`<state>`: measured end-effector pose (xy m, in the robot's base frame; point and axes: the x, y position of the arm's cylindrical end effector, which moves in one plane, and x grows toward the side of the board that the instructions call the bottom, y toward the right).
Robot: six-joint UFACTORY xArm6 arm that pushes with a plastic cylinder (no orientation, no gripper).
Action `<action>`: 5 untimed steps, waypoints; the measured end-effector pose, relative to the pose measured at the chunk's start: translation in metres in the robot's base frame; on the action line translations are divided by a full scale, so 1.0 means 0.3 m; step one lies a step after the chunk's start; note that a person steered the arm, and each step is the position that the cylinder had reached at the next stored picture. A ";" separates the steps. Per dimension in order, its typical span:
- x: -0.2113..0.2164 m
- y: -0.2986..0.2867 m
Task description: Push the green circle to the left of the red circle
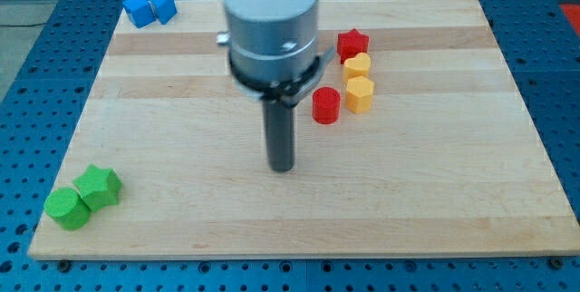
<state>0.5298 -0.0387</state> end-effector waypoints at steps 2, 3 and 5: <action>0.252 -0.445; 0.294 -0.560; 0.279 -0.884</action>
<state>0.6135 -0.3040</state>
